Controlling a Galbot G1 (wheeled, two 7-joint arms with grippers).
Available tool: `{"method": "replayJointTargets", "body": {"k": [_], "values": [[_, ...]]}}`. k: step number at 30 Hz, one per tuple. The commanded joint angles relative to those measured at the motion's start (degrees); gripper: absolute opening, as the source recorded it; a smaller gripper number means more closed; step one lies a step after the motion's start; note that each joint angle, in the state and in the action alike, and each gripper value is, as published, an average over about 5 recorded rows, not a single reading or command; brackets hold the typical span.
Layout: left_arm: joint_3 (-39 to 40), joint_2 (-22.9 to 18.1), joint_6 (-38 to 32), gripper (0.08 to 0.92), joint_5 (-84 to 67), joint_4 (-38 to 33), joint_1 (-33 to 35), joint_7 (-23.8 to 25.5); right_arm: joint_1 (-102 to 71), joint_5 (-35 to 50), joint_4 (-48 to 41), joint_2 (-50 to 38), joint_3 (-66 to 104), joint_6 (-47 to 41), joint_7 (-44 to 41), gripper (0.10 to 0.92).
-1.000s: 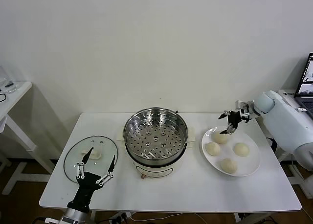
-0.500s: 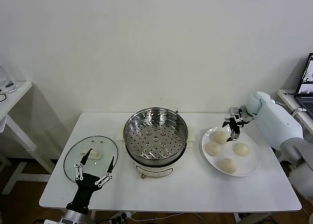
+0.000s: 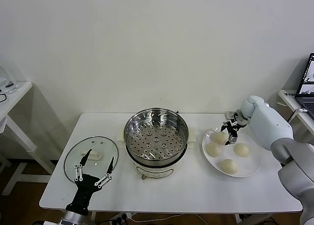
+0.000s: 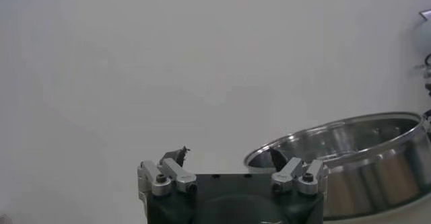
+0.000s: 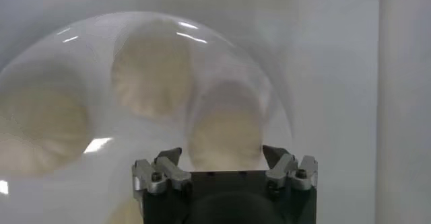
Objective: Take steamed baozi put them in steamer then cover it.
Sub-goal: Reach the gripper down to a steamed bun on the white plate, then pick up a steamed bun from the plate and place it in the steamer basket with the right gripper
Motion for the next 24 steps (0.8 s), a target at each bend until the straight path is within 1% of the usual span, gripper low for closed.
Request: {"method": "replayJointTargets", "body": {"k": [1,5,9,12,17,22,24], "values": [[-0.06,-0.06,-0.14,0.823,0.03,0.02,0.04,-0.01,0.0,-0.83,-1.4,0.79,0.1,0.23,0.55,0.74],[-0.23,-0.16,-0.25,0.823,0.03,-0.16,0.16,-0.07,0.31,-0.67,-0.64,0.49,-0.08,0.89,0.44,0.698],[-0.45,-0.18,-0.27,0.823,0.03,-0.3,0.33,-0.09,2.16,0.88,2.41,-0.82,-1.43,3.46,-0.27,0.682],[-0.57,-0.18,-0.23,0.823,0.03,-0.62,0.5,-0.11,4.94,4.86,7.69,-2.87,-4.04,6.73,-1.79,0.679],[-0.67,-0.04,-0.36,0.823,0.04,-1.05,0.66,-0.12,13.11,11.11,19.19,-5.94,-10.29,15.18,-5.08,0.69],[-0.41,0.18,-0.62,0.823,0.06,-1.02,0.54,-0.11,21.98,20.04,30.78,-5.93,-22.81,18.54,-6.0,0.695],[-0.16,0.18,-0.67,0.823,0.09,-1.04,0.45,-0.1,24.66,21.05,34.05,-4.58,-25.51,20.31,-6.1,0.695]]}}
